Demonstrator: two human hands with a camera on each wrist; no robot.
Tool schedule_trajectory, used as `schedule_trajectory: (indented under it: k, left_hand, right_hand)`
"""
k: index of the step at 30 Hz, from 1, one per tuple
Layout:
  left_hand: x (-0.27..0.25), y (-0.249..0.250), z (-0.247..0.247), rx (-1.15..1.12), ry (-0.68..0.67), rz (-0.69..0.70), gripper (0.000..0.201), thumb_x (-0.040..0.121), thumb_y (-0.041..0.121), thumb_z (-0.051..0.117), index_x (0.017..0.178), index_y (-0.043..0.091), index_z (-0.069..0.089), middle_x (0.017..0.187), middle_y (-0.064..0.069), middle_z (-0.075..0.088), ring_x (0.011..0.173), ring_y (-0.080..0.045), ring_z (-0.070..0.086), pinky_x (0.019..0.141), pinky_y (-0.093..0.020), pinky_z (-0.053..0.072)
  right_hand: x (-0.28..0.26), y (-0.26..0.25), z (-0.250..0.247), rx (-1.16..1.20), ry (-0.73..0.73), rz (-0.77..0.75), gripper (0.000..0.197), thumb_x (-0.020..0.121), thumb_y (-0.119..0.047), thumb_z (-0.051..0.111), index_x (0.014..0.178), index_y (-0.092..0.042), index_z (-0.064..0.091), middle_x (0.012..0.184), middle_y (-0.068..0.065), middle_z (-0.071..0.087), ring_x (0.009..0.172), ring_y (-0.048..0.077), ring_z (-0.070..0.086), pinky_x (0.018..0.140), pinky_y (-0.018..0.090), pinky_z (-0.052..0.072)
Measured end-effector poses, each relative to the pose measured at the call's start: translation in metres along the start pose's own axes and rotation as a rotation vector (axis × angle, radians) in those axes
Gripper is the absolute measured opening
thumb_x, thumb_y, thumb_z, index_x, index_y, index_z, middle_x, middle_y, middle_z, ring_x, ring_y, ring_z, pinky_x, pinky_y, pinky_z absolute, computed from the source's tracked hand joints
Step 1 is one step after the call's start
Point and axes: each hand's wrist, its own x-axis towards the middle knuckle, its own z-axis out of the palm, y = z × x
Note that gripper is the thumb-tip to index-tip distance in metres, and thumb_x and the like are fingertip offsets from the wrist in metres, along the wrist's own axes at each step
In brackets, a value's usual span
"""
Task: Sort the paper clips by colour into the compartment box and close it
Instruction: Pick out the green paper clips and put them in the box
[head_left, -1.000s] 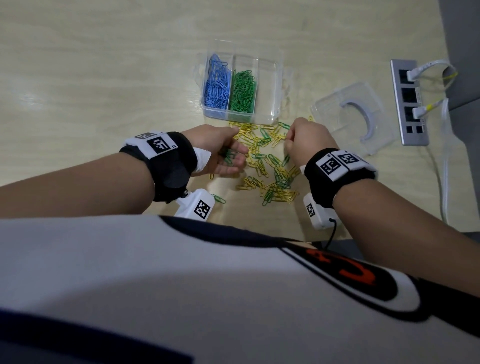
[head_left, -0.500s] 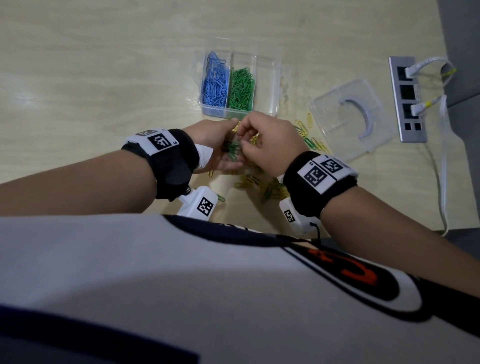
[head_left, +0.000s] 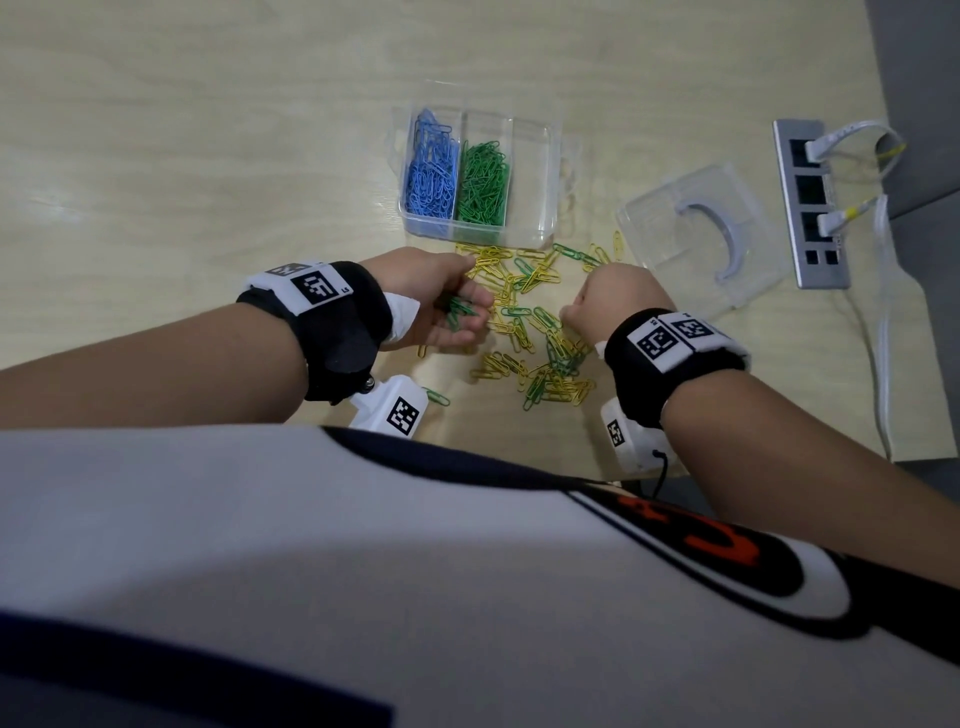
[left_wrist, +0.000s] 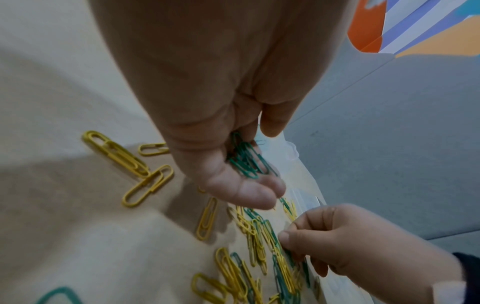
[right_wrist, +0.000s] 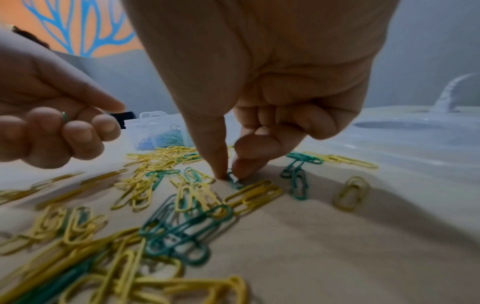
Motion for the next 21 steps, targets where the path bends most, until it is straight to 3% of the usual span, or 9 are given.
schedule_trajectory:
  k: [6,10,13,17,21]
  left_hand:
    - [-0.003,0.002,0.002,0.018,0.010,0.011,0.046,0.101,0.038,0.034,0.080,0.006,0.059,0.059,-0.006,0.057,0.050,-0.012,0.056,0.051,-0.021,0.053]
    - [-0.001,0.002,0.004,0.033,0.020,0.016,0.051,0.101,0.043,0.031,0.085,0.005,0.060,0.073,-0.011,0.059,0.060,-0.016,0.059,0.057,-0.023,0.055]
    - [0.000,0.003,0.005,0.005,0.034,0.010,0.055,0.100,0.048,0.032,0.089,0.002,0.061,0.077,-0.016,0.061,0.059,-0.019,0.063,0.057,-0.027,0.057]
    - [-0.004,0.003,0.003,0.001,0.024,0.029,0.054,0.100,0.046,0.033,0.082,0.003,0.060,0.069,-0.013,0.058,0.049,-0.016,0.061,0.054,-0.025,0.057]
    - [-0.004,0.002,0.000,0.019,0.011,0.023,0.048,0.100,0.042,0.035,0.077,0.007,0.057,0.066,-0.009,0.057,0.051,-0.014,0.056,0.053,-0.023,0.055]
  right_hand:
    - [-0.008,-0.005,-0.008,0.018,0.000,-0.044,0.019,0.084,-0.026,0.055,0.078,-0.009,0.062,0.072,0.006,0.061,0.068,0.024,0.058,0.058,0.028,0.044]
    - [-0.026,-0.022,-0.017,0.348,0.118,-0.320,0.009,0.083,-0.025,0.056,0.080,-0.020,0.063,0.075,-0.005,0.063,0.073,0.015,0.059,0.069,0.030,0.051]
    - [-0.034,-0.039,-0.016,0.442,0.124,-0.462,0.011,0.087,-0.025,0.059,0.084,-0.021,0.068,0.076,-0.006,0.066,0.073,0.013,0.059,0.070,0.027,0.049]
    - [-0.013,-0.029,-0.011,0.416,0.264,-0.298,0.019,0.093,-0.026,0.049,0.098,-0.020,0.066,0.092,0.000,0.065,0.084,0.019,0.060,0.071,0.028,0.047]
    - [-0.001,-0.012,-0.004,0.188,0.152,-0.317,0.024,0.094,-0.035,0.048,0.111,-0.024,0.061,0.101,0.007,0.057,0.084,0.022,0.054,0.069,0.029,0.041]
